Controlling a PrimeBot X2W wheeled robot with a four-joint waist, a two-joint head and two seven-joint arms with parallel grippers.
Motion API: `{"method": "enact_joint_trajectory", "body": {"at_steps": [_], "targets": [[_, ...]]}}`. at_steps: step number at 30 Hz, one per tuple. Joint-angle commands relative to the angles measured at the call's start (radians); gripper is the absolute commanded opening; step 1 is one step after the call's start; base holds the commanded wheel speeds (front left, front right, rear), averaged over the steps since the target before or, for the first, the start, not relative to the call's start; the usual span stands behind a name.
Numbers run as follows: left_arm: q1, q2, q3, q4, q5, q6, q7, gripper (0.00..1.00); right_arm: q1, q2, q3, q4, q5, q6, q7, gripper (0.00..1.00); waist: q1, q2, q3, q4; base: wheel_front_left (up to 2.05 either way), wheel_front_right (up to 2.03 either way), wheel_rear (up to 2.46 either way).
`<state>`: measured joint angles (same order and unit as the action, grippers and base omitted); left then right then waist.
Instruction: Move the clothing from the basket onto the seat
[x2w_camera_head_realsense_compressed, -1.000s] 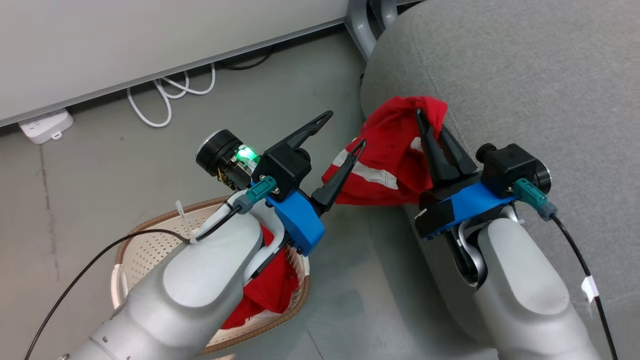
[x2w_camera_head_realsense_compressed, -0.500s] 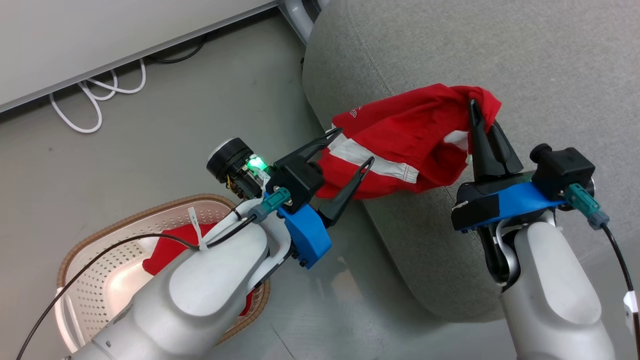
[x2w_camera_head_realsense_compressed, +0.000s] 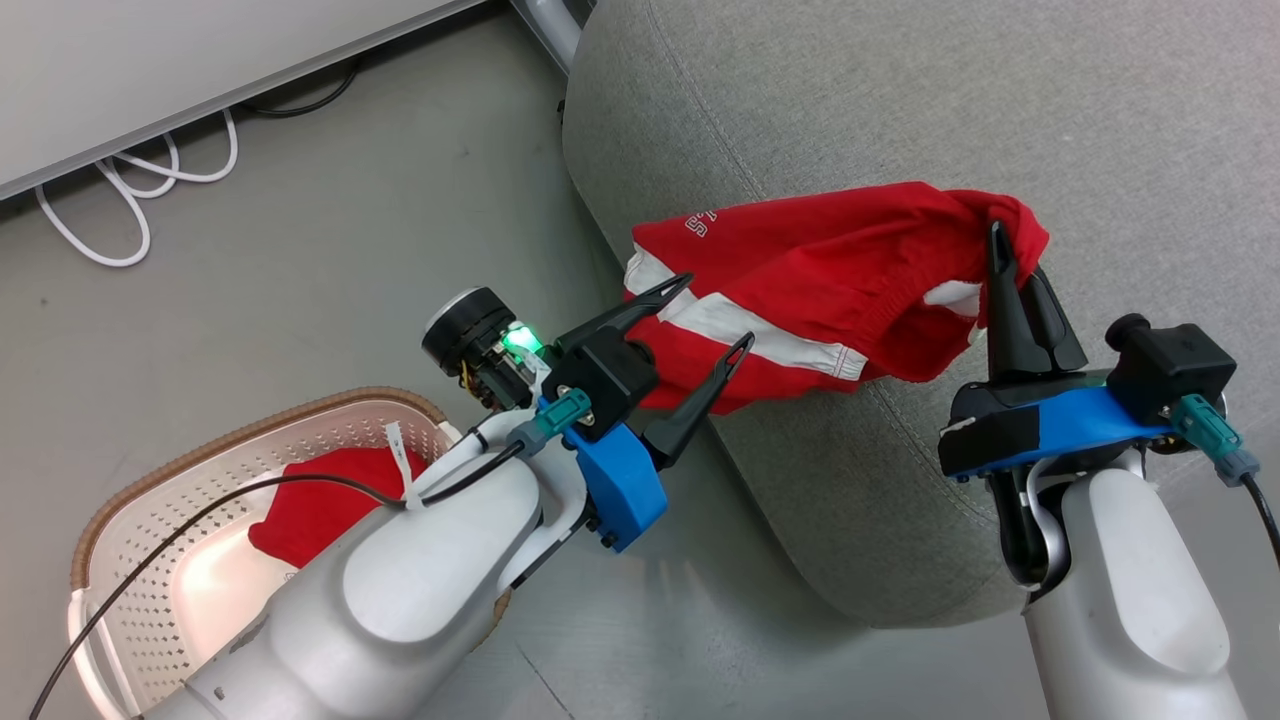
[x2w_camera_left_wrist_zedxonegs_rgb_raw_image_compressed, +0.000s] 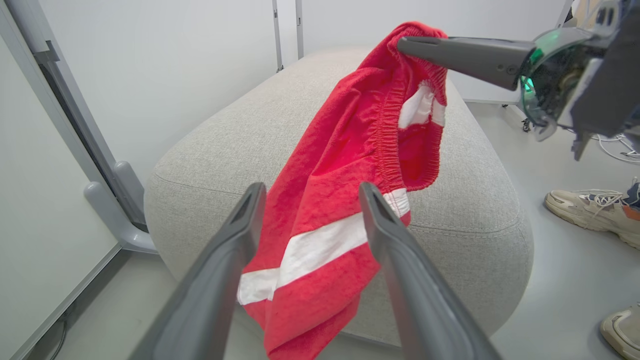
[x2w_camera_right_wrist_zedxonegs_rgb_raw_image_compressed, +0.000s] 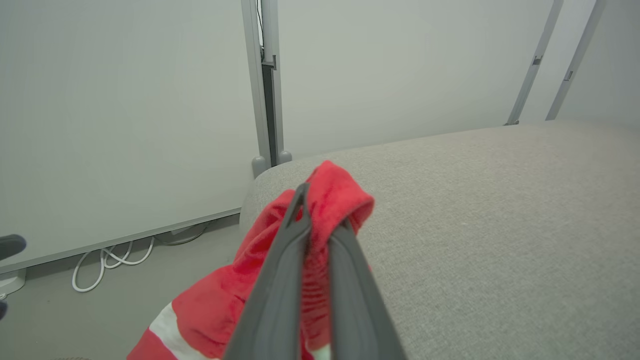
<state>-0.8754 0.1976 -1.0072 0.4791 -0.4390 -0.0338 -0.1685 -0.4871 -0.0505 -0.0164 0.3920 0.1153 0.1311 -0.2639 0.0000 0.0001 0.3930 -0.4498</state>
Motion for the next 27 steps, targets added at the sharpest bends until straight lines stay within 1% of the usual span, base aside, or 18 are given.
{"method": "enact_joint_trajectory", "body": {"at_steps": [1,4,9,12,14,18,21,24,27], "targets": [[0.007,0.006,0.000,-0.004,-0.004,0.002,0.000,1.00,0.009,0.000,-0.003,-0.005,0.004,-0.001,-0.001,0.00,0.0000,-0.0001,0.000,0.002,0.00,0.00,0.00],[0.004,0.009,0.005,-0.005,-0.007,0.007,-0.006,1.00,-0.003,0.000,-0.001,-0.018,-0.003,-0.001,-0.001,0.00,0.0000,-0.0001,0.002,0.007,0.00,0.00,0.00],[-0.004,0.022,0.012,-0.014,-0.012,0.017,-0.009,1.00,-0.057,0.000,-0.010,-0.091,-0.039,-0.001,-0.001,0.00,0.0000,-0.0001,0.021,0.018,0.00,0.00,0.00],[-0.018,0.028,0.016,-0.025,-0.011,0.022,-0.009,1.00,-0.110,-0.004,-0.059,-0.137,-0.039,-0.001,-0.001,0.00,0.0000,-0.0001,0.045,0.028,0.00,0.00,0.00],[-0.022,0.034,0.018,-0.032,-0.011,0.025,-0.007,1.00,-0.150,-0.019,-0.081,-0.162,-0.039,-0.001,-0.001,0.00,0.0000,-0.0001,0.063,0.032,0.00,0.00,0.00],[-0.048,0.045,0.016,-0.050,0.002,0.027,0.005,1.00,-0.255,-0.102,-0.129,-0.201,-0.021,-0.001,-0.001,0.00,0.0000,-0.0001,0.119,0.047,0.00,0.00,0.00],[-0.072,0.060,0.014,-0.065,0.011,0.028,0.017,1.00,-0.335,-0.182,-0.174,-0.223,-0.003,-0.001,-0.001,0.00,0.0000,-0.0001,0.169,0.058,0.00,0.00,0.00],[-0.097,0.074,0.013,-0.084,0.022,0.026,0.030,1.00,-0.417,-0.257,-0.223,-0.230,0.015,-0.001,-0.001,0.00,0.0000,-0.0001,0.220,0.066,0.00,0.00,0.00],[-0.123,0.094,0.018,-0.106,0.031,0.029,0.043,1.00,-0.502,-0.344,-0.265,-0.211,0.037,-0.001,-0.001,0.00,0.0000,-0.0001,0.273,0.066,0.00,0.00,0.00]]}}
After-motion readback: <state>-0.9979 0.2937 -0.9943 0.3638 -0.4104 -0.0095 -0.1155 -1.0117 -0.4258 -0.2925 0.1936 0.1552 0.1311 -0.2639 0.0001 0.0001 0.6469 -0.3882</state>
